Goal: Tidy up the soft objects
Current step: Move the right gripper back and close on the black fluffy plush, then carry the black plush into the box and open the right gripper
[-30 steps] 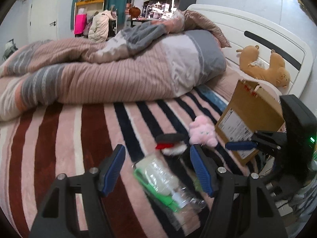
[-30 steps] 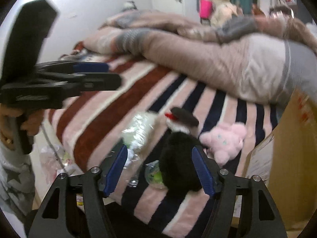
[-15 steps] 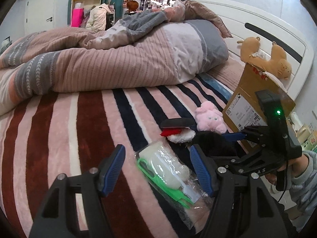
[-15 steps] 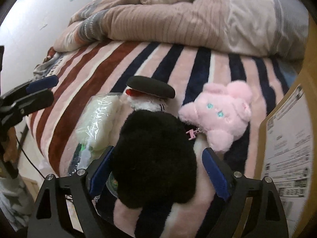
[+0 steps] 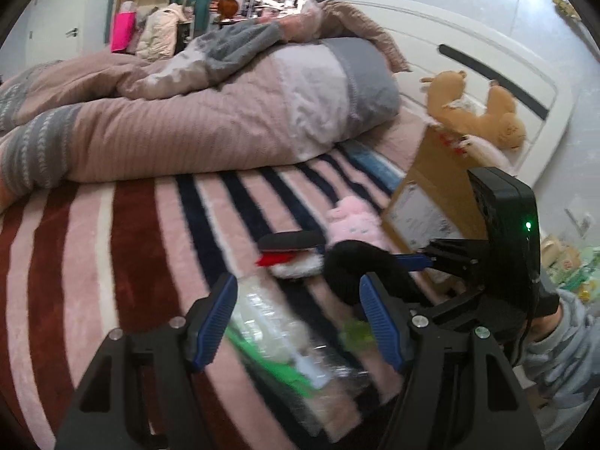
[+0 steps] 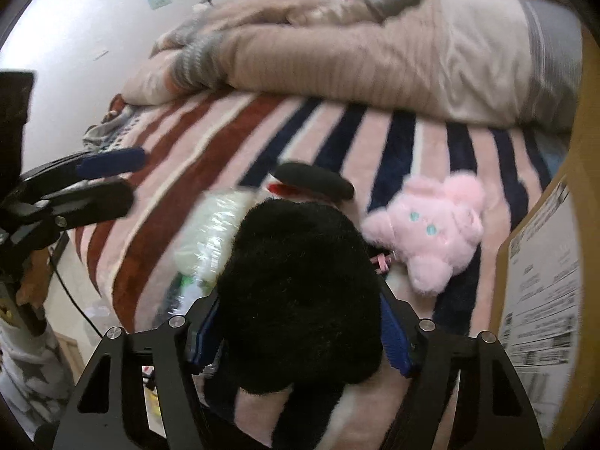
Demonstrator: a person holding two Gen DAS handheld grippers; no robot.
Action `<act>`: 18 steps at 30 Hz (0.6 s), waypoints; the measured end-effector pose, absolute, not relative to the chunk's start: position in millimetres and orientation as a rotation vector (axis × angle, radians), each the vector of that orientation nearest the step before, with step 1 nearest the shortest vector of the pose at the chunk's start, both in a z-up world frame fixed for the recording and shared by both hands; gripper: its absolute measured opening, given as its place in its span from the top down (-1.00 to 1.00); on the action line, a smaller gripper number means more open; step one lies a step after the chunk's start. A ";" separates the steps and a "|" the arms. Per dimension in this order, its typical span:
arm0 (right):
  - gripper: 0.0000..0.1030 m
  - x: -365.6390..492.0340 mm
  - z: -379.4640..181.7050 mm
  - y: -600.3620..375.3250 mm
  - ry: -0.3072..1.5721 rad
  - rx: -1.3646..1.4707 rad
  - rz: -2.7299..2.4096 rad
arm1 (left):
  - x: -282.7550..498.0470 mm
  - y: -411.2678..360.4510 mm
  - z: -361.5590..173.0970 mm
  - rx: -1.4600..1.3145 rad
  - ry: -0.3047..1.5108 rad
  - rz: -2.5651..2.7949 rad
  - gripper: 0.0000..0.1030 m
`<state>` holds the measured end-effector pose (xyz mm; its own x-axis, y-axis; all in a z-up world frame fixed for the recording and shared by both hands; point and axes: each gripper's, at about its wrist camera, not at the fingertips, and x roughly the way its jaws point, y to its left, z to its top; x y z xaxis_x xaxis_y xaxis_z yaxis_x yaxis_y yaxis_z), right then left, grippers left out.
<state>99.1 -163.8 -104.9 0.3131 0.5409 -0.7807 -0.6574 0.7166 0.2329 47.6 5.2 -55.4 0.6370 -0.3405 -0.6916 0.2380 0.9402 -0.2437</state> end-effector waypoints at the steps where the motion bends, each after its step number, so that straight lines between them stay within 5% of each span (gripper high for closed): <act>1: -0.30 93.9 -95.6 -163.6 0.943 -0.136 0.813 | 46.9 0.7 -50.6 -0.141 0.813 -0.353 -0.25; 18: -0.30 38.9 24.1 -216.6 0.520 -0.148 0.860 | 40.2 -82.5 51.0 -0.125 0.675 -0.522 0.03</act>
<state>38.9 -216.6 24.1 0.5374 0.6840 -0.4933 -0.7547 0.6511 0.0806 40.2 -82.5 51.0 0.6582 -0.4991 -0.5636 0.4198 0.8648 -0.2756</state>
